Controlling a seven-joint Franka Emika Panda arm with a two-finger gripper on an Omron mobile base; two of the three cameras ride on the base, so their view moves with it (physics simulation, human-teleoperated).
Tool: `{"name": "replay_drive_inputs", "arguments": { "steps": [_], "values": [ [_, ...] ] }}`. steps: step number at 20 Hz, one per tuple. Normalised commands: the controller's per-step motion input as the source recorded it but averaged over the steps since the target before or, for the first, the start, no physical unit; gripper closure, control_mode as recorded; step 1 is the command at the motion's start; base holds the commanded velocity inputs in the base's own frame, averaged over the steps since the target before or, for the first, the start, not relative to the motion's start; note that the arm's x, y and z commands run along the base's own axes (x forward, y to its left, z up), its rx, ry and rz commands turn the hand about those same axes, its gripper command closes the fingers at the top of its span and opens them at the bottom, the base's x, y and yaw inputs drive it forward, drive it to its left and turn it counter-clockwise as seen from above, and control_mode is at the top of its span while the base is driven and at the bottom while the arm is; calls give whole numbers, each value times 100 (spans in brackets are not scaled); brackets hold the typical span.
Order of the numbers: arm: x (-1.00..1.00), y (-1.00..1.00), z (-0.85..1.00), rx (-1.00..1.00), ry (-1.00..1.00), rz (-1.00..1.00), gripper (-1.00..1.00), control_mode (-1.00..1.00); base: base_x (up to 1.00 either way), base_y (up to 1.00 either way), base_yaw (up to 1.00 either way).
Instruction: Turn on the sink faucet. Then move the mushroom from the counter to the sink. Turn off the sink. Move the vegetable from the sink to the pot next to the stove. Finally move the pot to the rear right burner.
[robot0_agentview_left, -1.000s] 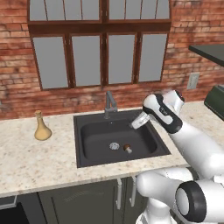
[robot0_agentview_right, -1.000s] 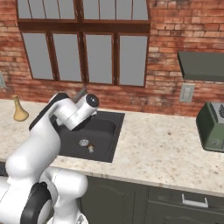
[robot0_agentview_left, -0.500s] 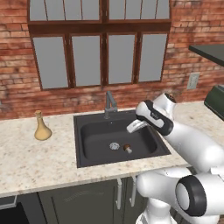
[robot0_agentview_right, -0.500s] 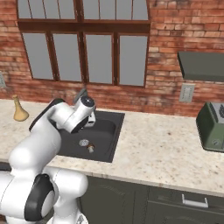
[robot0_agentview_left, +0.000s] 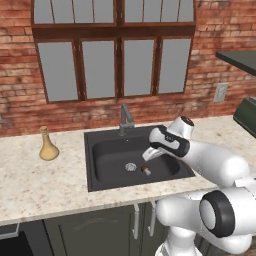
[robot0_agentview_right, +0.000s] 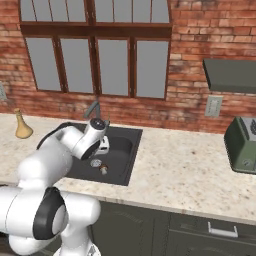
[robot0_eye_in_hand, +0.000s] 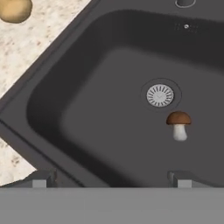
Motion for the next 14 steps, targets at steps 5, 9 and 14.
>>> {"name": "replay_drive_inputs", "arguments": {
  "steps": [5, 9, 14],
  "values": [
    [22, 0, -37, -7, 8, -4, -100, -100, 0, 0, 0],
    [44, 0, -14, -1, 9, -1, -100, -100, 0, 0, 0],
    [39, -2, -17, 0, 7, 0, -100, -100, 0, 0, 0]
  ]
}}
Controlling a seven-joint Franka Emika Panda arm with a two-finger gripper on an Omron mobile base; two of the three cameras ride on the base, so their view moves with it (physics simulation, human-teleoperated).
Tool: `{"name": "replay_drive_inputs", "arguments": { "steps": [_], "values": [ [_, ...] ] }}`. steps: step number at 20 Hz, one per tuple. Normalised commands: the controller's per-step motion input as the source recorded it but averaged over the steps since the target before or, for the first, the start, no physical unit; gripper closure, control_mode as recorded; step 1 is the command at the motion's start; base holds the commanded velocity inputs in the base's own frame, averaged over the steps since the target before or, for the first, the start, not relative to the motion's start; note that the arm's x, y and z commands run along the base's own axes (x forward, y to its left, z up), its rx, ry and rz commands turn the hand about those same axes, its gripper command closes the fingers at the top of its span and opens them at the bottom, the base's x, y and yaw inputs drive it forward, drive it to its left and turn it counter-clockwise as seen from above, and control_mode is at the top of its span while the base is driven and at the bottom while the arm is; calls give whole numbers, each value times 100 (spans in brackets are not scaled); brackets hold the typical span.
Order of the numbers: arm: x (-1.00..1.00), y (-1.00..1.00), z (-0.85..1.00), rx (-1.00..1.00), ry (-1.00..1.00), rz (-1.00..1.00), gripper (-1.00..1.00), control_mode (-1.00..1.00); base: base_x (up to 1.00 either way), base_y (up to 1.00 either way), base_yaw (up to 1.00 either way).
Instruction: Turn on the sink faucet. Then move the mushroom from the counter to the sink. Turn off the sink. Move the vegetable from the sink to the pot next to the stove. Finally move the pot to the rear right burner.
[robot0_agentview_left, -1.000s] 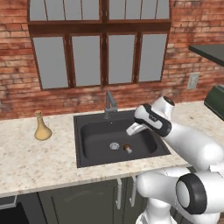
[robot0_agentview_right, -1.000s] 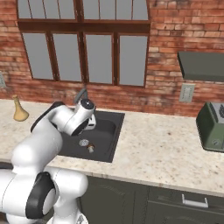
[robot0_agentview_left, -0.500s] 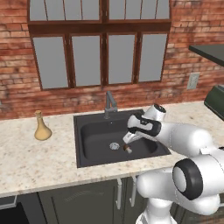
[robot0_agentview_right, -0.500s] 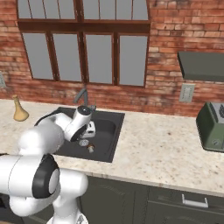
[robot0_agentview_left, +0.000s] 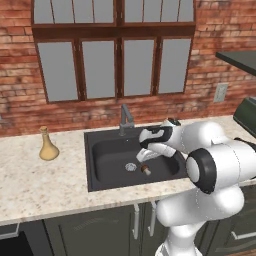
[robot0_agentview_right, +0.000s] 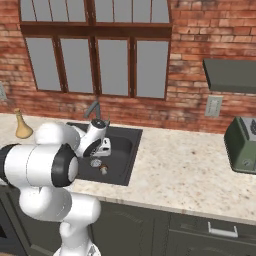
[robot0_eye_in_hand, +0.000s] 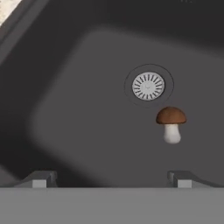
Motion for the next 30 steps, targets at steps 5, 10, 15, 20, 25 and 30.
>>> {"name": "replay_drive_inputs", "arguments": {
  "steps": [5, 10, 15, 20, 25, 30],
  "values": [
    [27, -9, -24, 0, 4, 0, -100, -100, 0, 0, 0],
    [23, -8, -28, -1, 5, -3, -100, -100, 0, 0, 0],
    [24, -5, -36, -3, 5, -3, -100, -100, 0, 0, 0],
    [23, -4, -39, -3, 5, -4, -100, -100, 0, 0, 0],
    [23, -1, -32, -2, 2, -3, -100, -100, 0, 0, 0],
    [25, -1, -29, -1, 0, 0, -100, -100, 0, 0, 0]
  ]
}}
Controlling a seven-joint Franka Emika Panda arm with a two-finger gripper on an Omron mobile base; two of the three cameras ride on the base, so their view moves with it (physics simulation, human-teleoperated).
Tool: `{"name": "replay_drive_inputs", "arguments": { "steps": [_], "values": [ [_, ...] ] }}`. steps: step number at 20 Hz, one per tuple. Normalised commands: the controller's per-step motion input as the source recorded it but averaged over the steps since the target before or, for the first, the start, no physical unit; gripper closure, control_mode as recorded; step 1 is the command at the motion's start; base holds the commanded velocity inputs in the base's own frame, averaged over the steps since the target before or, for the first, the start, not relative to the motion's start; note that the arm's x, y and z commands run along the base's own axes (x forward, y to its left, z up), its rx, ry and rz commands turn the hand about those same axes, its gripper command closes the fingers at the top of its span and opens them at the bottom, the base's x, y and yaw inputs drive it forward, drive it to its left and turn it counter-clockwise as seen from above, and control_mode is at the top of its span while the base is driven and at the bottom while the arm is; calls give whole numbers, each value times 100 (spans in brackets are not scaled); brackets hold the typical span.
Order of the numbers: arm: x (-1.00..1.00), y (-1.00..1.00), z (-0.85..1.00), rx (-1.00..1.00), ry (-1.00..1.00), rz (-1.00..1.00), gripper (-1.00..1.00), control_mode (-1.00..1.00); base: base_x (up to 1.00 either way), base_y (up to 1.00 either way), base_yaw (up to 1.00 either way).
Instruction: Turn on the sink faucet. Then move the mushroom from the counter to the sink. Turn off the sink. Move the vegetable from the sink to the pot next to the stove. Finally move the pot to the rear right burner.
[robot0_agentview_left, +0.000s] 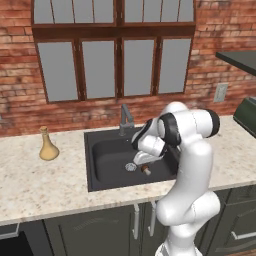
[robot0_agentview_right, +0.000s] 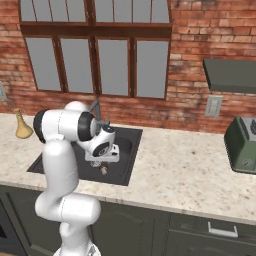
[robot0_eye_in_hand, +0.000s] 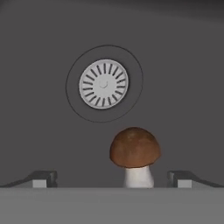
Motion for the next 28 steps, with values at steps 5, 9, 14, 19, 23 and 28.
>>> {"name": "replay_drive_inputs", "arguments": {
  "steps": [5, 9, 14, 19, 23, 28],
  "values": [
    [26, 0, -28, 0, 0, 0, -100, -100, 0, 0, 0],
    [17, 0, -24, 0, 0, 0, -100, -100, 0, 0, 0],
    [4, -2, -10, 0, 0, 0, -100, -100, 0, 0, 0],
    [0, 0, -2, 0, 0, -1, -100, -100, 0, 0, 0],
    [0, 0, -3, 0, 0, -1, -100, -100, 0, 0, 0],
    [0, 0, -4, 0, 0, -1, -100, -100, 0, 0, 0]
  ]
}}
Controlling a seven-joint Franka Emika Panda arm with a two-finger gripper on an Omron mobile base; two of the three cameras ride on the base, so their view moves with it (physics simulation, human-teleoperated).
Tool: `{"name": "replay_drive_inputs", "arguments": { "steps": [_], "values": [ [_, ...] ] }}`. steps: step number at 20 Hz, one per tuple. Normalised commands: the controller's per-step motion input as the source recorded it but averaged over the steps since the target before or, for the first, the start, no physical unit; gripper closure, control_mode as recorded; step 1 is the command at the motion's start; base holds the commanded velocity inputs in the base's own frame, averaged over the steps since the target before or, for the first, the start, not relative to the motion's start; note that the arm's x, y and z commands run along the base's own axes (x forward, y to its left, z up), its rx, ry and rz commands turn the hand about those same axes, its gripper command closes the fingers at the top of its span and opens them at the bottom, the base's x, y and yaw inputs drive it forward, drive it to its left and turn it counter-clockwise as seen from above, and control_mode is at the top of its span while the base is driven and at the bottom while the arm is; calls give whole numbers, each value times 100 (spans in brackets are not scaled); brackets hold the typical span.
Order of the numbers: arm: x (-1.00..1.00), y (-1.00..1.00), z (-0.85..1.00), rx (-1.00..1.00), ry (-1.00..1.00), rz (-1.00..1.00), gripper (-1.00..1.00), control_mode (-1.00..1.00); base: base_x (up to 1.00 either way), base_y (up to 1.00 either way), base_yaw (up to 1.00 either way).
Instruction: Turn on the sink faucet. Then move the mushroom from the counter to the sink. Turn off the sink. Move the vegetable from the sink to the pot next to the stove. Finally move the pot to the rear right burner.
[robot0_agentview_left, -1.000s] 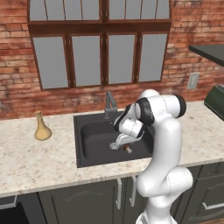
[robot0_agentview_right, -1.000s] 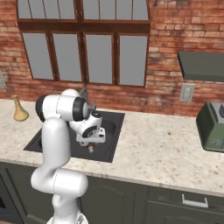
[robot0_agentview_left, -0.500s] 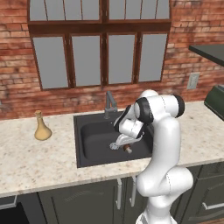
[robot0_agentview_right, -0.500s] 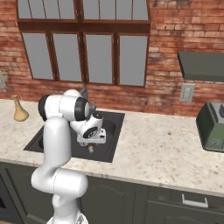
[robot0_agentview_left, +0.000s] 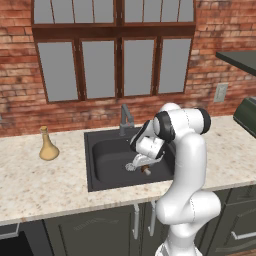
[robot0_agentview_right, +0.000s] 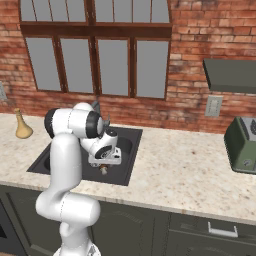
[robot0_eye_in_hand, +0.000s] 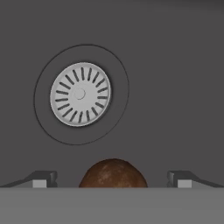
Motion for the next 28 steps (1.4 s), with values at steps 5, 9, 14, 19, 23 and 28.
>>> {"name": "replay_drive_inputs", "arguments": {
  "steps": [5, 9, 14, 19, 23, 28],
  "values": [
    [-1, 0, -5, 0, 0, -1, -100, -100, 0, 0, 0],
    [-1, 0, -6, 0, 0, 0, -100, -100, 0, 0, 0],
    [-1, 0, -7, 0, 0, 0, -100, -100, 0, 0, 0],
    [-3, 0, -7, 0, 0, 0, -100, -100, 0, 0, 0],
    [-1, 0, -11, 0, 0, -1, -100, -100, 0, 0, 0],
    [0, 0, -12, 0, 0, -1, -100, -100, 0, 0, 0]
  ]
}}
